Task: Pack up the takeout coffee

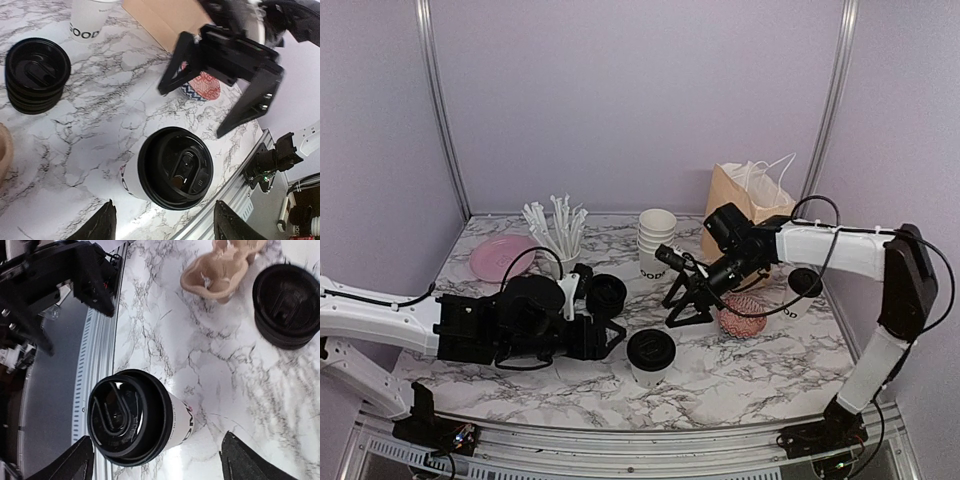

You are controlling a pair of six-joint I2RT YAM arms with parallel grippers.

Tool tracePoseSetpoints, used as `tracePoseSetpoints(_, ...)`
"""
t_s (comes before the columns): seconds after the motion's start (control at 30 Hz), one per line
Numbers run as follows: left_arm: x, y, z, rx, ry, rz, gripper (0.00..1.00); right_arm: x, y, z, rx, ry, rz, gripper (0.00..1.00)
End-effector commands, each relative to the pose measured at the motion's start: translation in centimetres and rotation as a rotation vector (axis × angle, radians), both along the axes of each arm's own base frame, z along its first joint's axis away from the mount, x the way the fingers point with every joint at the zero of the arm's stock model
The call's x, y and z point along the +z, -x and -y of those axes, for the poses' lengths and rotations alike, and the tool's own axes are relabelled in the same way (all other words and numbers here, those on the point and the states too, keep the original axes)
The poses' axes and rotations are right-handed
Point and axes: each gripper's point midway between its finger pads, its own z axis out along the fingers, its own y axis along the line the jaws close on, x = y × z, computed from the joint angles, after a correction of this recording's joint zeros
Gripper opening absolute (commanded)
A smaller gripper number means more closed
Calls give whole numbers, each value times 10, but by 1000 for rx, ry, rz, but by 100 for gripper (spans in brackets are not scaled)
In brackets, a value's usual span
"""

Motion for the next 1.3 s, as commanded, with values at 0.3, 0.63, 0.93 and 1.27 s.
tracePoseSetpoints(0.3, 60, -73, -112, 424, -12, 316, 78, 47, 31, -7, 219, -15, 754, 96)
tracePoseSetpoints(0.63, 127, -79, -119, 439, 18, 458, 80, 12, 39, -32, 287, 35, 643, 93)
tracePoseSetpoints(0.93, 115, -77, -121, 443, 24, 428, 80, -1, 46, -34, 330, 65, 589, 76)
tracePoseSetpoints(1.27, 117, -78, -121, 444, 18, 435, 80, 25, 54, -31, 315, 28, 562, 61)
